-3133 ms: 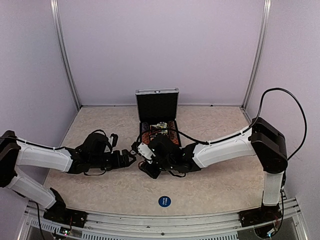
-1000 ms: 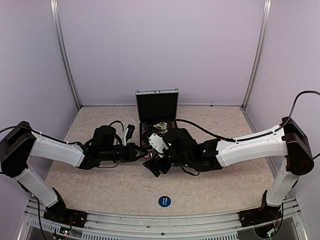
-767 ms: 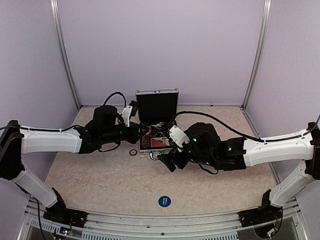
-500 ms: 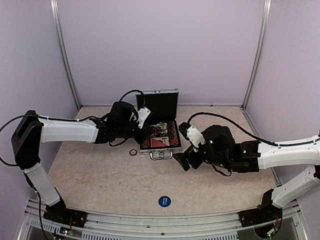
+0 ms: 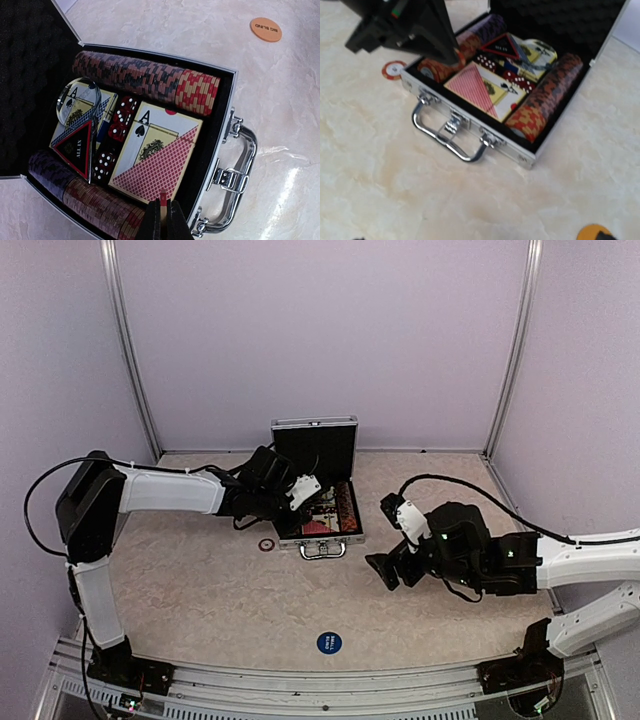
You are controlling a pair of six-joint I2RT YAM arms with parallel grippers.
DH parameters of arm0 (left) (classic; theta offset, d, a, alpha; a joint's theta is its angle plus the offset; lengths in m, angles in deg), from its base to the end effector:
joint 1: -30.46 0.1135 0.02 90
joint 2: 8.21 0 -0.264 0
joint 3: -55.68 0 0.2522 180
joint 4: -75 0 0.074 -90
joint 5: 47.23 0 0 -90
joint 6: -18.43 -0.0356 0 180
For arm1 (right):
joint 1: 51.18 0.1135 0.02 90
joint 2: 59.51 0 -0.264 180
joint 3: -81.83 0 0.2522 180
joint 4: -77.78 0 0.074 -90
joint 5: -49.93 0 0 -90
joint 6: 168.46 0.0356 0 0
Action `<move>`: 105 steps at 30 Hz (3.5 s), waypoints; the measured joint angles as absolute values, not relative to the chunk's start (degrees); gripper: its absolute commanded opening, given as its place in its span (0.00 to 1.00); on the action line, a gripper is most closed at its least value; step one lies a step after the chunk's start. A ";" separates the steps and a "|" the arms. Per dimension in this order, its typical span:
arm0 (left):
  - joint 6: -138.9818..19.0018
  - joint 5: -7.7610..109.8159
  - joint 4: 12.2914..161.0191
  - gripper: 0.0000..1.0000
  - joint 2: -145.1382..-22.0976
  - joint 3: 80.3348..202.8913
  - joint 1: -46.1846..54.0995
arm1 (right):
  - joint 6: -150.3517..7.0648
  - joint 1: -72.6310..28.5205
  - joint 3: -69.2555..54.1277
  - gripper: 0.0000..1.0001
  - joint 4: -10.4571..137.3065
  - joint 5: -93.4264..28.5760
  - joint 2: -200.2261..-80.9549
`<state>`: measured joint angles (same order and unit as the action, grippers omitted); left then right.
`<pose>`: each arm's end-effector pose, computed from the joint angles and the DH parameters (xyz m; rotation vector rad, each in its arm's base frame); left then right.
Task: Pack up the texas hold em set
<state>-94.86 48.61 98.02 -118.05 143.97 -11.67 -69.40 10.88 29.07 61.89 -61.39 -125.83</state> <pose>0.3106 -0.2858 0.1924 1.3180 1.9589 -0.2805 0.1297 0.2170 0.2435 -0.7153 1.9409 0.3832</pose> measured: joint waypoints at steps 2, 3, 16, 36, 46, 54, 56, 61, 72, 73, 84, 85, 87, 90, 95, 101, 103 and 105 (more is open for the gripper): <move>-95.78 48.02 98.58 0.00 -118.05 143.94 -11.32 | -69.29 10.82 29.48 1.00 61.74 -61.39 -125.81; -96.13 47.76 98.74 0.00 -118.05 143.86 -11.13 | -69.18 10.82 29.63 1.00 61.67 -61.37 -125.81; -98.05 46.62 101.12 0.00 -118.05 142.65 -10.05 | -69.18 10.44 29.70 1.00 61.74 -61.26 -126.93; -96.69 45.88 96.94 0.00 -113.09 138.06 -9.86 | -69.22 10.16 29.50 1.00 61.78 -60.25 -129.90; -96.93 49.92 101.99 0.00 -115.02 142.68 -9.86 | -69.20 10.14 29.39 1.00 62.20 -59.79 -130.25; -96.72 49.36 104.14 0.00 -119.63 143.90 -9.66 | -69.16 10.14 29.39 1.00 62.22 -59.62 -130.25; -96.48 49.29 104.24 0.00 -119.63 143.92 -9.53 | -69.16 10.14 29.39 1.00 62.22 -59.60 -130.25; -96.08 48.70 104.18 0.00 -119.61 143.90 -9.49 | -69.16 10.12 29.39 1.00 62.41 -59.51 -130.25; -96.08 46.76 104.29 0.10 -119.61 143.90 -9.92 | -69.16 10.12 29.39 1.00 62.70 -59.16 -130.27; -96.10 46.58 104.31 0.13 -119.61 143.90 -9.97 | -69.14 10.12 29.39 1.00 62.70 -59.16 -130.27; -96.06 41.20 104.31 0.33 -119.61 143.90 -10.08 | -68.70 10.12 29.39 1.00 63.05 -58.85 -130.29; -96.06 40.96 104.31 0.33 -119.61 143.90 -10.08 | -68.70 10.12 29.39 1.00 63.05 -58.79 -130.29; -95.89 40.59 104.31 0.34 -119.61 143.90 -10.12 | -68.61 10.12 29.39 1.00 63.05 -58.72 -130.29; -94.97 40.31 104.24 0.38 -119.23 143.75 -10.12 | -68.48 10.12 29.39 1.00 63.07 -58.61 -130.53; -89.79 40.02 101.08 0.49 -112.68 138.92 -8.92 | -68.35 10.09 29.39 1.00 63.07 -58.31 -130.88; -79.36 39.37 95.44 0.41 -101.77 132.73 -2.01 | -68.31 9.74 29.39 1.00 63.94 -57.98 -131.54; -77.07 38.69 94.74 0.39 -102.10 132.75 -1.05 | -68.31 9.74 29.39 1.00 64.25 -57.72 -132.13; -74.53 38.38 94.76 0.36 -104.13 132.75 -0.96 | -68.28 9.74 29.39 1.00 64.34 -57.56 -132.65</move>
